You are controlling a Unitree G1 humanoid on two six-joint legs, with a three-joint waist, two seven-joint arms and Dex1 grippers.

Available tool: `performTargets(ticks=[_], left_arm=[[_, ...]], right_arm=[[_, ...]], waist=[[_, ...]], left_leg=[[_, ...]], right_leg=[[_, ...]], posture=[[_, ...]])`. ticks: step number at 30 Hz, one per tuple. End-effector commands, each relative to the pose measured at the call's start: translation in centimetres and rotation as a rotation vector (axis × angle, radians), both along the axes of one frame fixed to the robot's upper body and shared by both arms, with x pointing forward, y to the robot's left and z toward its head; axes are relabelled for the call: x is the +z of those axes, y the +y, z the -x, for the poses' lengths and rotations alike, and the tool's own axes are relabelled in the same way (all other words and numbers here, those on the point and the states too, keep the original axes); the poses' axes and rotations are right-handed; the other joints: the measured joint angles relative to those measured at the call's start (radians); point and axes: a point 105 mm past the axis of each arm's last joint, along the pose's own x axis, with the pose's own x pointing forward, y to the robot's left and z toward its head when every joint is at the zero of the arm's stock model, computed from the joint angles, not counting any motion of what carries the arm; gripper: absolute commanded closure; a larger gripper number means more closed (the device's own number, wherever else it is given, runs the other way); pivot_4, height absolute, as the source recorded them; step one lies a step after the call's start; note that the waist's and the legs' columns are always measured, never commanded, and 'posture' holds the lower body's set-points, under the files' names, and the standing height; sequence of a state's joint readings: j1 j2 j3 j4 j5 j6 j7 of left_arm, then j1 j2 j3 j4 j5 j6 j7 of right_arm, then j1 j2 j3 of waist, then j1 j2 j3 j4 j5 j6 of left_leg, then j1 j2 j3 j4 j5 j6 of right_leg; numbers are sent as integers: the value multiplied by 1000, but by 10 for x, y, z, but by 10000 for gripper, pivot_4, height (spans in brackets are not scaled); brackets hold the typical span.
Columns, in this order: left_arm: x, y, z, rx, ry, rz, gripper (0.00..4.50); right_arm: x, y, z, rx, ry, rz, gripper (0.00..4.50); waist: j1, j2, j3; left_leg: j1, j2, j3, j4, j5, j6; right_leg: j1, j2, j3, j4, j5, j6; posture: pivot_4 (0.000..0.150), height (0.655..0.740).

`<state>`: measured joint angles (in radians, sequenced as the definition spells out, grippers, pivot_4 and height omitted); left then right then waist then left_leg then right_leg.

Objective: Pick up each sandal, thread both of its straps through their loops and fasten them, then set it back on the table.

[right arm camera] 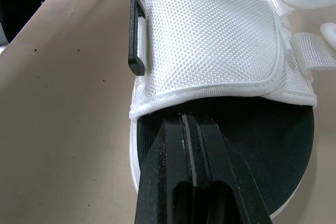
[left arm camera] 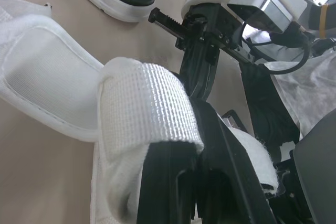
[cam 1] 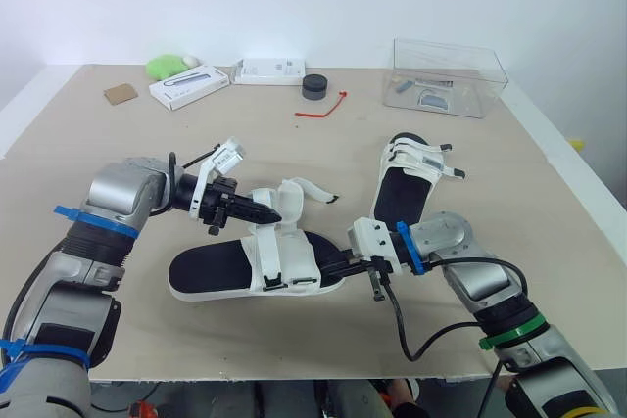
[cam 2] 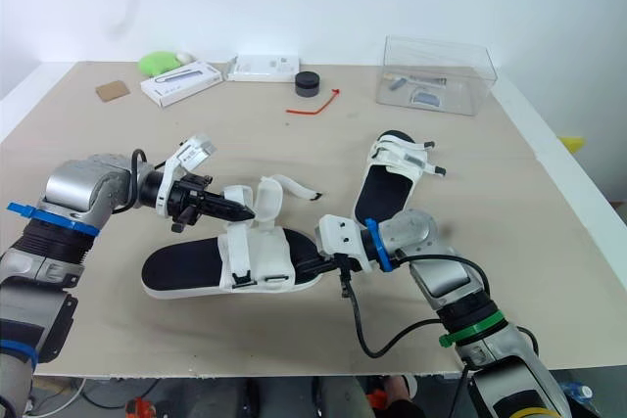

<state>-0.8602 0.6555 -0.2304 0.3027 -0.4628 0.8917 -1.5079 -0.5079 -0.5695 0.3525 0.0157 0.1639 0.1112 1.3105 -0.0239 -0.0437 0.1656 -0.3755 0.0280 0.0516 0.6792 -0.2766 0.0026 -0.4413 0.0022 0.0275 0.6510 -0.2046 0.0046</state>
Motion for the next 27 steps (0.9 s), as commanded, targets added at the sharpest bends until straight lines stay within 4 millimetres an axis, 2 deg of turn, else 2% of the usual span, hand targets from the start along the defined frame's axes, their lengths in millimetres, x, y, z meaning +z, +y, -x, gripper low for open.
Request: performTargets(ticks=[1, 6, 12, 20, 27], left_arm=[[-4, 0, -2, 2, -44, -37, 44820], [-8, 1, -11, 42, -76, -45, 44820], [-8, 3, -12, 38, -75, -45, 44820], [-8, 1, -5, 11, -62, -33, 44820], [-8, 0, 14, -56, -30, -33, 44820]], right_arm=[[-2, 1, 1, 10, -3, 18, 45000], [-2, 0, 2, 10, -1, 19, 45000], [-2, 0, 3, 10, 0, 20, 45000], [-3, 0, 3, 10, 2, 21, 45000], [-3, 1, 2, 12, 1, 20, 45000]], waist=[[0, 0, 0], [0, 0, 0], [0, 0, 0], [0, 0, 0], [0, 0, 0]], left_leg=[[0, 0, 0, 0, 0, 0], [0, 0, 0, 0, 0, 0], [0, 0, 0, 0, 0, 0], [0, 0, 0, 0, 0, 0], [0, 0, 0, 0, 0, 0]], right_leg=[[0, 0, 0, 0, 0, 0], [0, 0, 0, 0, 0, 0], [0, 0, 0, 0, 0, 0], [0, 0, 0, 0, 0, 0], [0, 0, 0, 0, 0, 0]], posture=[[1500, 7400], [1500, 7400], [1500, 7400], [1500, 7400], [1500, 7400]])
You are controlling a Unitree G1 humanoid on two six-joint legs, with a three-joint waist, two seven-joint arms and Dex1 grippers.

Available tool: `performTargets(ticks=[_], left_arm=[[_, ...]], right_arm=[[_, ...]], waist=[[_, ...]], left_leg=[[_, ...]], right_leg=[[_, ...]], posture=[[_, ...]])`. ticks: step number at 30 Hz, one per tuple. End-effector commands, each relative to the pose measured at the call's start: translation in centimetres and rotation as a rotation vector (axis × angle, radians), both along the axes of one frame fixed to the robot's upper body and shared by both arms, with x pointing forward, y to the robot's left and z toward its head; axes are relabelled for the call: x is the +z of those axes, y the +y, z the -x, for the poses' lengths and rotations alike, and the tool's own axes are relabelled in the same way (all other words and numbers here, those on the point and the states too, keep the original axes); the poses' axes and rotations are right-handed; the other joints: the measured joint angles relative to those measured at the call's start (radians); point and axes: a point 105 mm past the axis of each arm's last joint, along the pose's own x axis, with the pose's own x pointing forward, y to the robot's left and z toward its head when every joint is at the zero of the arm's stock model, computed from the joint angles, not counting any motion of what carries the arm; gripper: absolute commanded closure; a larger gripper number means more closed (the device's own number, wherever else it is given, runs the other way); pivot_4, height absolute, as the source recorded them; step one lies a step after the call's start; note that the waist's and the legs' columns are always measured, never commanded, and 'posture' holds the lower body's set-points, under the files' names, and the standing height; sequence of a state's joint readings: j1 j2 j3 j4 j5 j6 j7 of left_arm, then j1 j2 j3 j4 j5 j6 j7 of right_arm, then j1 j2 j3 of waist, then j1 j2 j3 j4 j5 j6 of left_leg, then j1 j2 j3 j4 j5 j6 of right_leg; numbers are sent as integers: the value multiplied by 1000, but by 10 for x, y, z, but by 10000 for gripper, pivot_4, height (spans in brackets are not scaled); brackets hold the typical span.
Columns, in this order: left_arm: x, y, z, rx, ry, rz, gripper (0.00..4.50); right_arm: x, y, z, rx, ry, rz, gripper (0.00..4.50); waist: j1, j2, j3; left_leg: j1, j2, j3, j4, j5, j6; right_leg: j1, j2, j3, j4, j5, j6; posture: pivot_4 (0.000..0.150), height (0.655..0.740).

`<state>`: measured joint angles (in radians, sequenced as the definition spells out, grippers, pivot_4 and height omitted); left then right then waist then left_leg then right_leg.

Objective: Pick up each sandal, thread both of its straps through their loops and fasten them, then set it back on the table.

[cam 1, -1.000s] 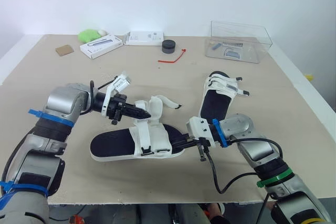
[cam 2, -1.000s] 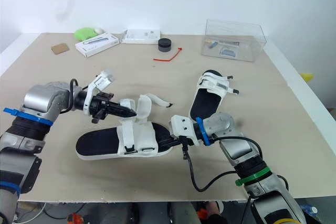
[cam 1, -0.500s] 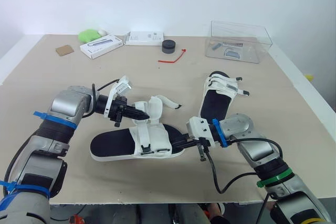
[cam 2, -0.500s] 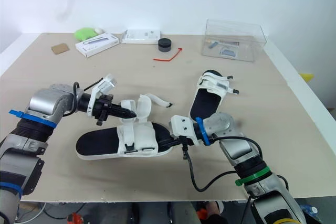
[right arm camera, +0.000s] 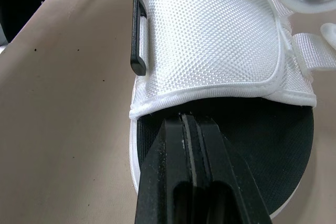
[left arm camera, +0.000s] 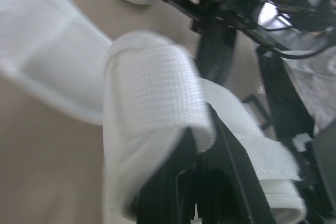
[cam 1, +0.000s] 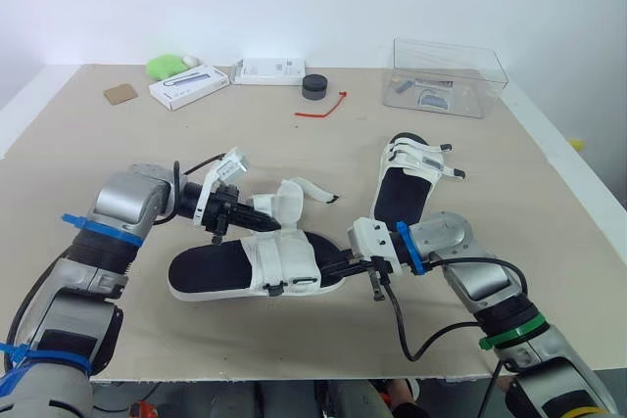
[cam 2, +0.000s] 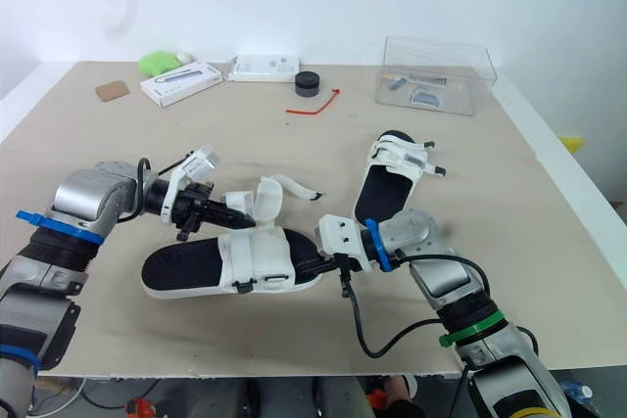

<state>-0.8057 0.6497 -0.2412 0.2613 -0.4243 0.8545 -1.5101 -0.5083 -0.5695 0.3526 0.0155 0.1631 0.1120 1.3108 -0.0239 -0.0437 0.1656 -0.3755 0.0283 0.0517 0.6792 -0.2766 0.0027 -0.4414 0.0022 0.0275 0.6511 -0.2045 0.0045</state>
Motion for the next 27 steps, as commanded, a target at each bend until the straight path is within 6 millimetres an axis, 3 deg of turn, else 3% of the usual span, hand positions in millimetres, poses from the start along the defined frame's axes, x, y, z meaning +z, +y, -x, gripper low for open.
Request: performTargets(ticks=[1, 7, 16, 27], left_arm=[[6, 1, 10, -41, -10, 2, 44820], [8, 3, 6, -11, -24, 10, 44820], [15, -12, 21, -83, -59, 25, 44820], [-7, -13, 52, -130, -49, -32, 44820]], right_arm=[[-3, 1, 2, 13, 1, 19, 45000], [-3, 1, 3, 15, 0, 21, 45000], [-3, 1, 2, 16, -4, 19, 45000], [-3, 3, 3, 0, 16, 0, 45000]], waist=[[0, 0, 0], [0, 0, 0], [0, 0, 0], [-1, 0, 0]], left_leg=[[0, 0, 0, 0, 0, 0], [0, 0, 0, 0, 0, 0], [0, 0, 0, 0, 0, 0], [1, 1, 0, 0, 0, 0]], right_leg=[[0, 0, 0, 0, 0, 0], [0, 0, 0, 0, 0, 0], [0, 0, 0, 0, 0, 0], [0, 0, 2, 0, 0, 0]], posture=[[1500, 7400], [1500, 7400], [1500, 7400], [1500, 7400]])
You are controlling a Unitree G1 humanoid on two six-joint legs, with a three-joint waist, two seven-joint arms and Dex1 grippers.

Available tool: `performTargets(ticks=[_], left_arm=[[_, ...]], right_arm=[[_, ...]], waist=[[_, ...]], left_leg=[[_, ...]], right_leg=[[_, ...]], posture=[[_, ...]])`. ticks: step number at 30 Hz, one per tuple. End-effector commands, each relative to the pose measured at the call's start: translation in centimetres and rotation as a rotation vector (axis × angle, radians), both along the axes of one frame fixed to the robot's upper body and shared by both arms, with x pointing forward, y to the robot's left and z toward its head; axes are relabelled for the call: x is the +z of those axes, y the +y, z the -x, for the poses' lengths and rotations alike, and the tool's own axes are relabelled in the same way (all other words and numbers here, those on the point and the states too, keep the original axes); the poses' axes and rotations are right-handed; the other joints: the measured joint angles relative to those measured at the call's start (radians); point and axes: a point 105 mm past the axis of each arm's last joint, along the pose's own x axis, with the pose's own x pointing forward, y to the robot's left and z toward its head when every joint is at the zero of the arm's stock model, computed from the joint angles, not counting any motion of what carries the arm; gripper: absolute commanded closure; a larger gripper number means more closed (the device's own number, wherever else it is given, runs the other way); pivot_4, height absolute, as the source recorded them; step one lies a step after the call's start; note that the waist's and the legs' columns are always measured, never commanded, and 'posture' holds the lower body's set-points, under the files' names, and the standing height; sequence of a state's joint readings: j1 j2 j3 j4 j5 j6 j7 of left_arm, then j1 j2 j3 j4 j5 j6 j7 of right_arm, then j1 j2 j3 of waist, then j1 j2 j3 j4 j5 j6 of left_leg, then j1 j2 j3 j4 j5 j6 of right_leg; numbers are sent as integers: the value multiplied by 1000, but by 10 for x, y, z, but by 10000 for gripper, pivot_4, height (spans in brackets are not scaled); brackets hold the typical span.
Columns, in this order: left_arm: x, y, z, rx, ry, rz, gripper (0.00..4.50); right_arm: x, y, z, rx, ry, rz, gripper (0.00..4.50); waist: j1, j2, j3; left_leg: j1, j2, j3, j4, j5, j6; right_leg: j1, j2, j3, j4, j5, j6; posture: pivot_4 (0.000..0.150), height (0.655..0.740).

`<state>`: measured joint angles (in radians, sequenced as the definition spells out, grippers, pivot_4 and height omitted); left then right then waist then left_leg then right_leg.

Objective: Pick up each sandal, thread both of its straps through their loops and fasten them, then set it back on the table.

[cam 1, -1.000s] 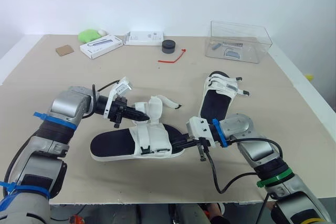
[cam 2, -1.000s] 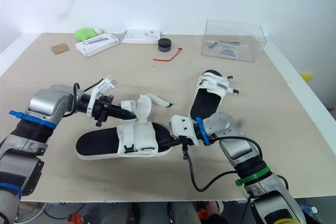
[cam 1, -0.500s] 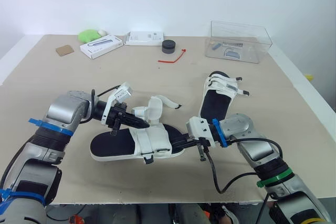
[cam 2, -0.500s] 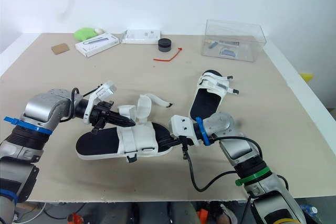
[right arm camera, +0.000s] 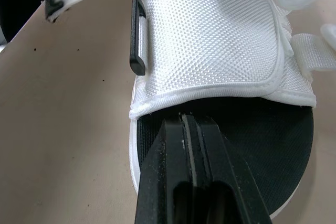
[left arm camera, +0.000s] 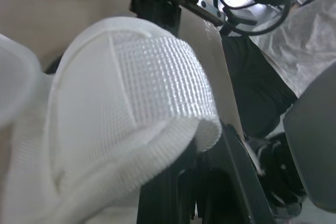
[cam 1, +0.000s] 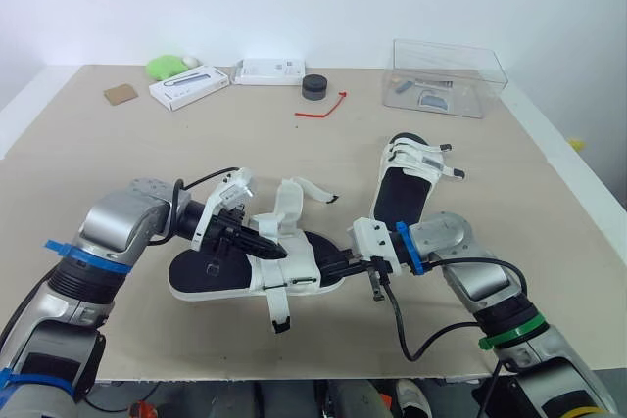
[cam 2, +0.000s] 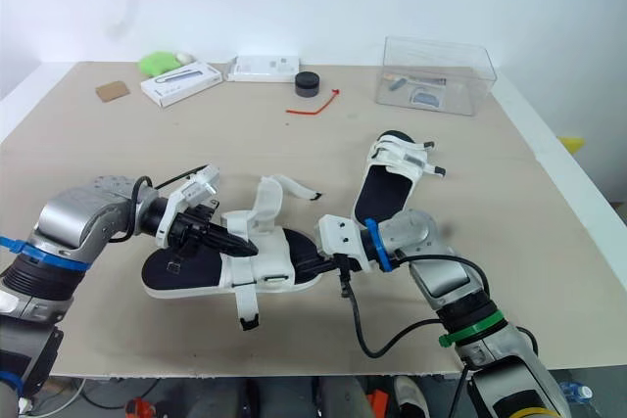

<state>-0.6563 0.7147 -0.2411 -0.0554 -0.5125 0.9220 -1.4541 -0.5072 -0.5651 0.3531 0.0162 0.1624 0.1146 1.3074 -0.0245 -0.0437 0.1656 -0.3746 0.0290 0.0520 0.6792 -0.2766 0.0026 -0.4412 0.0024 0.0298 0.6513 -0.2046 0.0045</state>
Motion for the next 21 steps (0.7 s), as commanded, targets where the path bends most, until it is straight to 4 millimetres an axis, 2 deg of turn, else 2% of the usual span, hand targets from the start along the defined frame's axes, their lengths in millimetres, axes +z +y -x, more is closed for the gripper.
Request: performTargets(ticks=[1, 11, 14, 16, 18, 19, 21], left_arm=[[-2, -5, 13, -37, -18, -5, 44820], [2, -4, 12, 0, -45, -1, 44820], [14, -4, 14, -5, -54, 24, 36313], [22, -3, 13, -1, -80, 31, 27404], [28, 2, 16, -10, -98, 23, 16669], [31, 5, 18, -14, -100, 20, 13614], [38, 12, 24, -23, -96, 14, 13614]], right_arm=[[-2, 3, 3, 2, 13, 3, 45000], [-2, 4, 0, 3, 9, 5, 45000], [-3, 5, 0, 6, 8, 7, 45000], [-3, 5, 0, 6, 8, 8, 45000], [-3, 4, -1, 7, 7, 10, 45000], [-3, 4, -1, 7, 7, 11, 45000], [-3, 4, -1, 8, 6, 13, 45000]], waist=[[0, 0, 0], [0, 0, 0], [0, 0, 0], [0, 0, 0], [0, 0, 0], [-1, 0, 0], [0, 0, 0]], left_leg=[[0, 0, 0, 0, 0, 0], [1, 0, 0, 0, 0, 0], [1, 1, 0, 0, 0, 0], [1, 1, 0, 0, 0, 0], [1, 1, 0, 0, 0, 0], [1, 2, 0, 0, 0, 0], [1, 2, 0, 0, 0, 0]], right_leg=[[0, 0, 0, 0, 0, 0], [0, 2, 0, 0, 0, -1], [0, 3, 0, 0, 0, -1], [0, 3, 0, 0, 0, -1], [0, 3, 0, 0, 1, -1], [0, 4, 0, 0, 1, -2], [0, 4, 0, 0, 0, -2]], posture=[[1500, 7400], [1500, 7400], [1500, 7400], [1500, 7400], [1500, 7400], [1500, 7400], [1500, 7400]])
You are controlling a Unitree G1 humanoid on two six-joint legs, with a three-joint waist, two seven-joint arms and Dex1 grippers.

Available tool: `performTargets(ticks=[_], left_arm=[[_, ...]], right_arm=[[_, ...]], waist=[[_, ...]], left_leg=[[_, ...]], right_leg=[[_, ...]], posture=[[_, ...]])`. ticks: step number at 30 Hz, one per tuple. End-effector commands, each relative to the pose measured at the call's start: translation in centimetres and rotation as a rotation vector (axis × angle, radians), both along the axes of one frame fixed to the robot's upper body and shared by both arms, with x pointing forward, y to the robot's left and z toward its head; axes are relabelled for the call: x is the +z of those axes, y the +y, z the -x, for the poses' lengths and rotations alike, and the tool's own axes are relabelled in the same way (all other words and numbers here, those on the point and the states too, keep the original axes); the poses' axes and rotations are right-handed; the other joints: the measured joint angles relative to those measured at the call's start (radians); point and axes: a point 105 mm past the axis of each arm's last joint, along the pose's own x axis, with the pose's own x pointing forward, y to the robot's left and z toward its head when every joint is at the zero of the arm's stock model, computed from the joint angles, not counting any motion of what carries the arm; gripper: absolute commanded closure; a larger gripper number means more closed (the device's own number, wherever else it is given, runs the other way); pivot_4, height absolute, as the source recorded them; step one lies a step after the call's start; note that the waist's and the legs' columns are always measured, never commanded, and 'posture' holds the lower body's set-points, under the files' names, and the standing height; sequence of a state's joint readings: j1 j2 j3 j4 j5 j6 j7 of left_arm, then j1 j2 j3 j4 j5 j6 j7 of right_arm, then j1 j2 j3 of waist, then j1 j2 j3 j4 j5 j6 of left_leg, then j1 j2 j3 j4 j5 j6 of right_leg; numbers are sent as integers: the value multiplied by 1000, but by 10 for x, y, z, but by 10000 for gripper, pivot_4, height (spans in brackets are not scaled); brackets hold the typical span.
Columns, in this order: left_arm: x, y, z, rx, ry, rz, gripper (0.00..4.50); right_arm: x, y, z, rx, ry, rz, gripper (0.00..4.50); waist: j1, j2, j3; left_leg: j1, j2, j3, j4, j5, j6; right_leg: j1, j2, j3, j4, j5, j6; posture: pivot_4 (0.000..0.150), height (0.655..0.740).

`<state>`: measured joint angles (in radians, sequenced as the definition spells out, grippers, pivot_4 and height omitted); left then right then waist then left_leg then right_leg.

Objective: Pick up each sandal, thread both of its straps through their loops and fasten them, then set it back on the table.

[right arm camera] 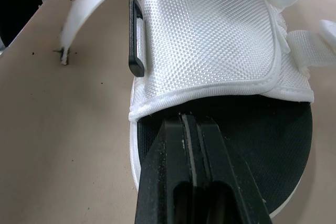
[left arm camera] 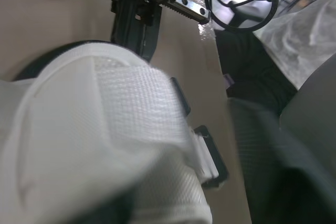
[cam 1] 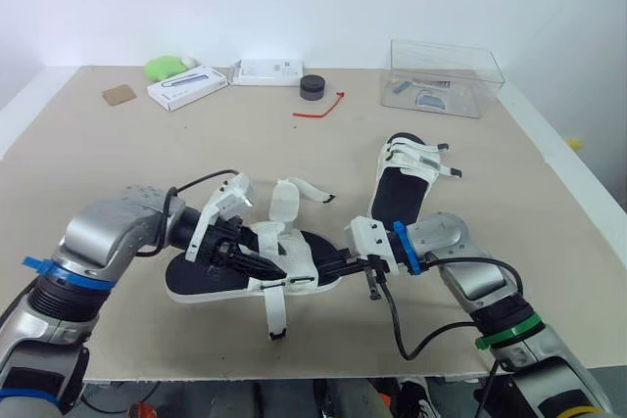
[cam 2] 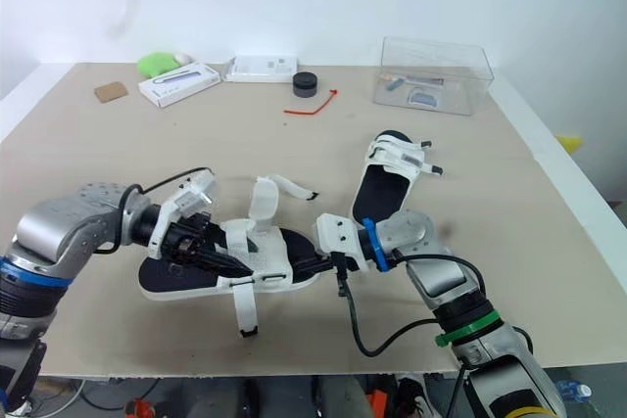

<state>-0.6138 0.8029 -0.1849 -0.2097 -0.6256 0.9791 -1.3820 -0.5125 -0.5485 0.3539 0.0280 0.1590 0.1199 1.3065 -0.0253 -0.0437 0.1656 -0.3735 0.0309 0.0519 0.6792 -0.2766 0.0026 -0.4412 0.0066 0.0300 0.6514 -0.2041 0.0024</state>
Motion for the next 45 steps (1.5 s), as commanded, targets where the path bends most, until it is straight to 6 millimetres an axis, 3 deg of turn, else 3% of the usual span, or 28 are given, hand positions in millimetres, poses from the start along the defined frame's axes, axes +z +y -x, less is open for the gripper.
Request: performTargets(ticks=[1, 7, 11, 18, 22, 26, 41, 45], left_arm=[[26, 10, 12, -37, -42, 14, 13614], [40, 32, 41, -14, 98, 6, 13614], [26, 44, 64, 33, 222, -17, 13614], [-9, 34, 97, 66, 331, -16, 13614], [-35, 28, 86, 188, 284, -20, 13614], [-49, 19, 70, 276, 237, 3, 13614], [-53, -3, 23, 368, 120, 100, 13614], [-52, -7, 20, 353, 113, 106, 13614]], right_arm=[[-2, 0, 0, 10, -3, 21, 45000], [-3, 0, -1, 17, 0, 24, 45000], [-4, 2, 0, 32, 4, 25, 45000], [-4, 4, 0, 39, 6, 23, 45000], [-4, 4, 0, 44, 8, 24, 45000], [-4, 4, 1, 45, 8, 25, 45000], [-4, -1, 4, 31, 5, 35, 45000], [-4, 0, 4, 27, 1, 33, 45000]], waist=[[0, 0, 0], [-3, 0, 0], [-4, 0, 0], [-4, 0, 0], [-1, 0, 0], [0, 0, 0], [3, 0, -1], [4, -1, -1]], left_leg=[[0, 0, 0, 0, 0, 0], [0, 0, 0, 0, 0, 0], [1, 2, 0, -1, 0, 0], [2, 2, 0, -1, 0, 0], [3, 2, 0, -2, 1, -1], [4, 1, 0, -2, 1, -2], [4, 1, 0, -4, 1, -2], [4, 0, 0, -4, 1, -2]], right_leg=[[0, 0, 0, 0, 0, 0], [0, 0, 0, 0, 0, 0], [0, 0, 0, 0, -1, -1], [0, -2, 0, 1, -1, -2], [0, -2, -1, 2, -2, -3], [1, -1, 0, 2, -1, -4], [1, 0, 0, 2, 0, -5], [1, -1, 0, 2, 0, -4]], posture=[[1500, 7400], [1500, 7400], [1500, 7400], [1500, 7400], [1500, 7400], [1500, 7400], [1500, 7400], [1500, 7400]])
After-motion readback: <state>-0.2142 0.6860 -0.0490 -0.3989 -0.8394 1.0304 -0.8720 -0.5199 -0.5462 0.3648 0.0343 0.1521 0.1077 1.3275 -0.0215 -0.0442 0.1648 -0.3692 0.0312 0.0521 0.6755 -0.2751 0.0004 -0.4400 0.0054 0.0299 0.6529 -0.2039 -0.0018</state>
